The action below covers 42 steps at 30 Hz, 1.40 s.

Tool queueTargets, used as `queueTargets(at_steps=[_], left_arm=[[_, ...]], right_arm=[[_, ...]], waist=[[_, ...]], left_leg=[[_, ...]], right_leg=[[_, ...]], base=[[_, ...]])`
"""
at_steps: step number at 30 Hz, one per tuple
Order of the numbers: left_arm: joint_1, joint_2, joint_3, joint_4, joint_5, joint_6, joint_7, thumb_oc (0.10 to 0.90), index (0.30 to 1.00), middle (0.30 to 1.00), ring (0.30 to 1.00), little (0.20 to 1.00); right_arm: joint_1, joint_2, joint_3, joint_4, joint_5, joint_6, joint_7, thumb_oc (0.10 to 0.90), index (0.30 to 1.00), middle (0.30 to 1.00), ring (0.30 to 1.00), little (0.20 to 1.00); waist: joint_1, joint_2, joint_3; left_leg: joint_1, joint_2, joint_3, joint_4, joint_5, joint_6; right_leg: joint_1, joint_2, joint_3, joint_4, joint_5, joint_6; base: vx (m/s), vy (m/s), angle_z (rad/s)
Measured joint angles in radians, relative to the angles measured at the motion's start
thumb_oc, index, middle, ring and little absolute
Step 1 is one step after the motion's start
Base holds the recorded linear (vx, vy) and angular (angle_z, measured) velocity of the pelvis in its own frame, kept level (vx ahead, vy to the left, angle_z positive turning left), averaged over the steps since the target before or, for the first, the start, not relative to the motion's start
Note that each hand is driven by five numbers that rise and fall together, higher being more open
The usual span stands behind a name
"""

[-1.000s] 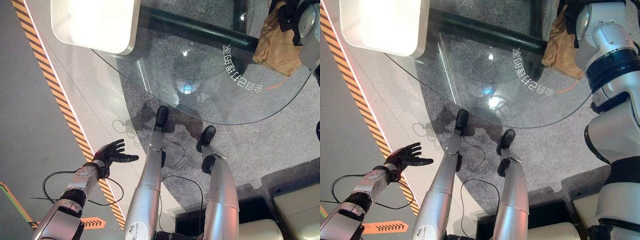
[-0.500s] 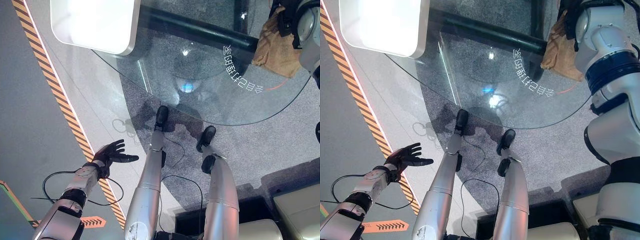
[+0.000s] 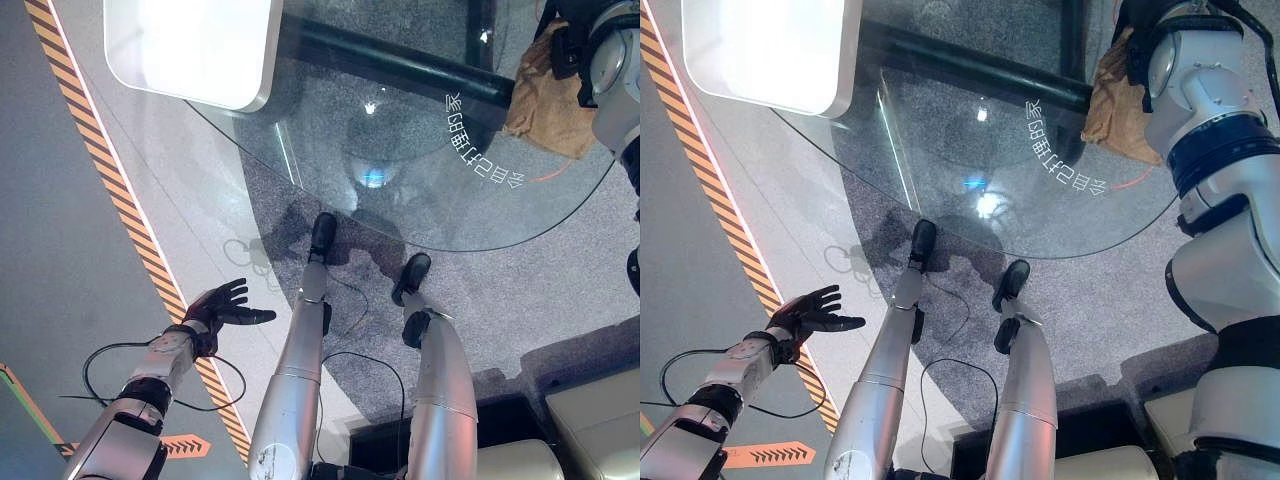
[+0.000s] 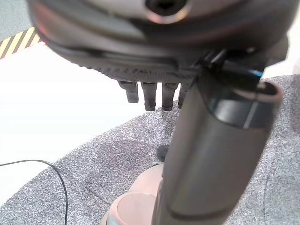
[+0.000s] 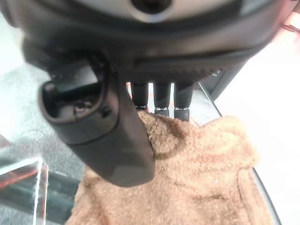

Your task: Wipe the table with a cloth and put it in the basket.

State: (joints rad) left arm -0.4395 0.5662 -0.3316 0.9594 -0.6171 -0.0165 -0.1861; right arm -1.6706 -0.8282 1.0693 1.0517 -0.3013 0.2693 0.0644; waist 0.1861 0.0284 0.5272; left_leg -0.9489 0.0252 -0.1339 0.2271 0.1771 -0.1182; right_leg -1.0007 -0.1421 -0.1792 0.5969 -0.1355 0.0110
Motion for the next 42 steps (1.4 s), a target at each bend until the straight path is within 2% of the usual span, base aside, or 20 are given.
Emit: queueTargets(at_steps=[16, 23, 34, 39, 42], left_arm=[[0.014, -0.010, -0.002, -0.004, 0.000, -0.008, 0.003, 0.800, 0.900, 0.900, 0.900, 0.900], [0.014, -0.028, -0.006, -0.005, 0.000, -0.010, 0.007, 0.800, 0.900, 0.900, 0.900, 0.900], [0.015, -0.053, -0.010, -0.024, 0.000, -0.015, 0.009, 0.800, 0.900, 0.900, 0.900, 0.900], [0.016, -0.060, -0.009, -0.032, 0.000, -0.018, 0.021, 0.800, 0.900, 0.900, 0.900, 0.900], [0.016, -0.064, -0.007, -0.034, 0.000, -0.019, 0.021, 0.800, 0.900, 0.900, 0.900, 0.900]], right_arm=[[0.033, 0.021, -0.032, -0.002, 0.069, 0.033, -0.137, 0.100, 0.300, 0.300, 0.300, 0.200], [0.033, 0.033, -0.032, -0.013, 0.089, 0.058, -0.198, 0.100, 0.300, 0.300, 0.300, 0.200], [0.034, 0.041, -0.032, -0.097, 0.107, 0.113, -0.250, 0.100, 0.300, 0.300, 0.300, 0.200], [0.034, 0.041, -0.032, -0.160, 0.103, 0.118, -0.260, 0.100, 0.300, 0.300, 0.300, 0.200], [0.035, 0.049, -0.032, -0.201, 0.093, 0.118, -0.258, 0.100, 0.300, 0.300, 0.300, 0.200]], waist=[[0.001, 0.002, 0.001], [0.001, 0.028, 0.000], [0.001, 0.039, 0.000], [0.001, 0.058, 0.000], [0.001, 0.059, 0.000]], left_leg=[[0.009, 0.002, -0.006, -0.023, 0.010, -0.005], [0.014, 0.003, -0.011, -0.040, 0.017, -0.006], [0.019, 0.010, -0.015, -0.068, 0.030, -0.013], [0.019, 0.014, -0.015, -0.069, 0.030, -0.013], [0.019, 0.018, -0.015, -0.069, 0.030, -0.014]], right_leg=[[0.003, 0.002, -0.003, -0.006, 0.001, 0.000], [0.003, 0.002, -0.008, -0.007, 0.001, -0.001], [0.000, 0.007, -0.012, -0.011, 0.001, -0.002], [0.000, 0.011, -0.013, -0.013, 0.000, -0.002], [0.000, 0.015, -0.013, -0.015, 0.001, -0.002]], base=[[-0.01, 0.020, 0.00], [0.00, 0.015, 0.01], [0.00, 0.000, 0.00], [0.00, 0.000, 0.00], [0.00, 0.000, 0.00]])
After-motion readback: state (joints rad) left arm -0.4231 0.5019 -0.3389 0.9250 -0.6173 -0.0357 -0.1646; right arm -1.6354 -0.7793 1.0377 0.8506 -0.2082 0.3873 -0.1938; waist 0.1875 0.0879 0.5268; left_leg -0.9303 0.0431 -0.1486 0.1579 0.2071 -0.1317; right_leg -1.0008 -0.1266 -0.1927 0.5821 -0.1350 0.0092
